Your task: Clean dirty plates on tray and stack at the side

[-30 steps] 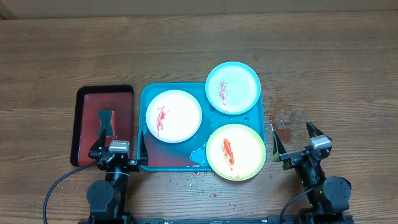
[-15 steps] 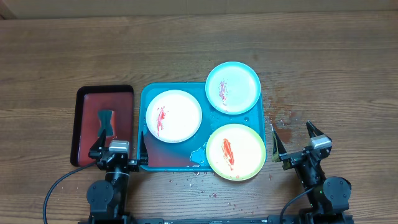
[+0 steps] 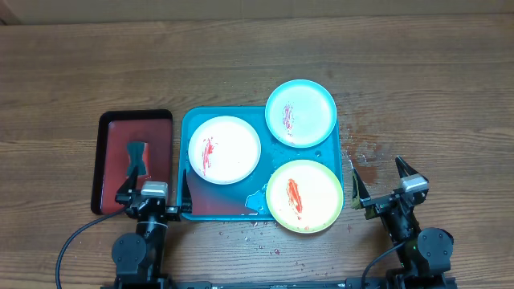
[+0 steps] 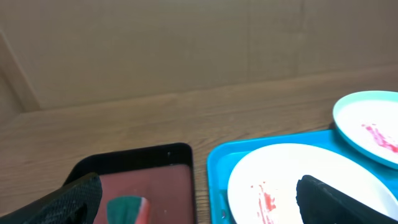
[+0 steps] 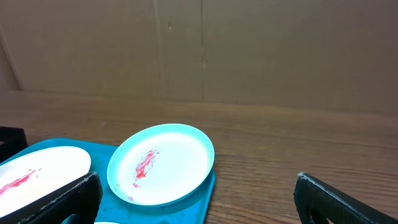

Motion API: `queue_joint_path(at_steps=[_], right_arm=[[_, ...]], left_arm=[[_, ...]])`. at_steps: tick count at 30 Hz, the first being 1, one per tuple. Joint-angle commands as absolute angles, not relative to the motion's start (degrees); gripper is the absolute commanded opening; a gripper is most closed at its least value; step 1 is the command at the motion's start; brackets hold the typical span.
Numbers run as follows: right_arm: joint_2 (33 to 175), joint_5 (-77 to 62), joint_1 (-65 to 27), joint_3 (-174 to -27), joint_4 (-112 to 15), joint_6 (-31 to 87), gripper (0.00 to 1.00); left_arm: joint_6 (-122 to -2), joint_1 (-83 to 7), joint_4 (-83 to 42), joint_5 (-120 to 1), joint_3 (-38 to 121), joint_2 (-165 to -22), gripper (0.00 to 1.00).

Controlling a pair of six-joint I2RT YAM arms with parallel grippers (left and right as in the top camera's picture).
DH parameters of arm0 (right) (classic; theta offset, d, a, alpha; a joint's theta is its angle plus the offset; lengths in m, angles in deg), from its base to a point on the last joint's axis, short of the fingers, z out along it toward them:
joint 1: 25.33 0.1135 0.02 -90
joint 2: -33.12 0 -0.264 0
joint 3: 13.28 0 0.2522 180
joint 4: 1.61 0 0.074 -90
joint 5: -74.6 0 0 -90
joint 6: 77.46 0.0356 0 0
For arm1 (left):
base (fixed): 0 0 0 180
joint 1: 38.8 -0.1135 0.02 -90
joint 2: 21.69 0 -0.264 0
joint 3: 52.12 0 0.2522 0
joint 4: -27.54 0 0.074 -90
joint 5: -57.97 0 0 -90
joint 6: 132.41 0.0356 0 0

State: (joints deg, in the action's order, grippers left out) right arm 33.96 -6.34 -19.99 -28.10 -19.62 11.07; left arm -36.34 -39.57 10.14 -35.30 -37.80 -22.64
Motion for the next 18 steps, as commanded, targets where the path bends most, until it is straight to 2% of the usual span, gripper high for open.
queue_joint_path(at_steps=[1,10,18], right_arm=[[33.29,-4.09,-19.70,-28.56,-19.38,11.00,1.00],[33.55,-3.31,-19.70,-36.06,-22.70,11.04,1.00],[40.87,-1.34,-19.70,-48.45,-28.80,12.53,1.00]], left_arm=[[-38.94,-39.49,10.42,-39.30,-37.10,-21.94,1.00],[-41.35,-39.49,3.58,-39.56,-25.80,-23.54,1.00],[-41.08,-39.49,-5.27,-39.54,-8.49,-35.21,1.00]])
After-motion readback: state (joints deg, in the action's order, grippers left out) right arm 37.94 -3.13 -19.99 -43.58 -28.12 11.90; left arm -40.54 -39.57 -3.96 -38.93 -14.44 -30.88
